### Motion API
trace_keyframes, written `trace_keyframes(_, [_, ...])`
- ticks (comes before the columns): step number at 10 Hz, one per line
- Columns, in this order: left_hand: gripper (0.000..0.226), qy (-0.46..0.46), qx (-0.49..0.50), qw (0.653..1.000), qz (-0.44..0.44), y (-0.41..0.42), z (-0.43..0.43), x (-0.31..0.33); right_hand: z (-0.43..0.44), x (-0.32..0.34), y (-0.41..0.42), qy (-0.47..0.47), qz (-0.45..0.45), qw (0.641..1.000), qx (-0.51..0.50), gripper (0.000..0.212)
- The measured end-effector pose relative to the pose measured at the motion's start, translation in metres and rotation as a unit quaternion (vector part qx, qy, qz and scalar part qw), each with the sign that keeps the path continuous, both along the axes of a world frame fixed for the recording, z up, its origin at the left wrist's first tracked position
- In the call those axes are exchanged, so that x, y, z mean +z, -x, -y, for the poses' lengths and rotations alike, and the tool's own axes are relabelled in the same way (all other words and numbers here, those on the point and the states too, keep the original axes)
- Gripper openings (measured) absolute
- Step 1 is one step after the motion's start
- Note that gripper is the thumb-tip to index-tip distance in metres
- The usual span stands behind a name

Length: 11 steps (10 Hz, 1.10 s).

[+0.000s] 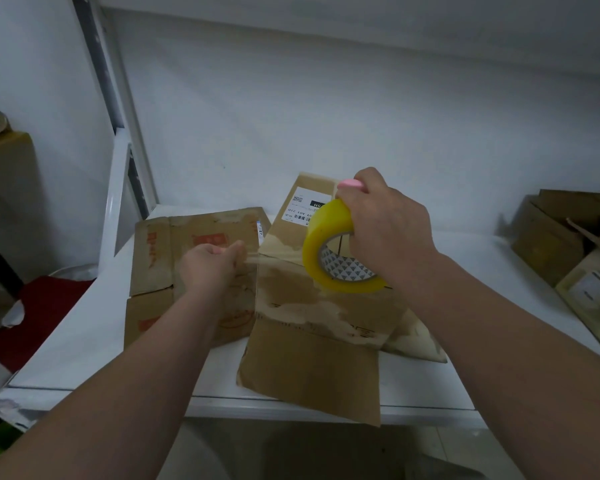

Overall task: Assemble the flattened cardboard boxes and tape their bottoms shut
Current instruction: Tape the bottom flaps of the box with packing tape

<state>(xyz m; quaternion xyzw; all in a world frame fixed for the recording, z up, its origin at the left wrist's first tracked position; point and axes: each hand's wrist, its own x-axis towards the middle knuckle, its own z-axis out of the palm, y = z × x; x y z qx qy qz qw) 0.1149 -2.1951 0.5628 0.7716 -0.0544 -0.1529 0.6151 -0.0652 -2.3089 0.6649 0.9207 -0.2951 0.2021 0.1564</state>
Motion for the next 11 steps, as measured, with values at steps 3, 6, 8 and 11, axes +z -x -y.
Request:
trace_keyframes(3, [0.033, -0.015, -0.075, 0.99, -0.122, 0.009, 0.007, -0.008, 0.003, -0.003, 0.0, -0.008, 0.019, 1.0, 0.009, 0.044])
trace_keyframes(6, [0.023, -0.195, -0.219, 0.947, -0.128, 0.012, 0.002, 0.0, 0.002, -0.002, 0.001, -0.015, 0.019, 1.0, 0.007, 0.046])
trace_keyframes(8, [0.013, -0.008, -0.125, 0.991, -0.036, 0.007, 0.001, 0.015, 0.002, -0.003, 0.0, -0.02, 0.025, 0.999, 0.01, 0.046])
trace_keyframes(11, [0.035, -0.065, -0.309, 0.948, 0.037, 0.035, -0.006, 0.026, 0.003, -0.004, 0.001, -0.027, 0.04, 0.999, 0.013, 0.048])
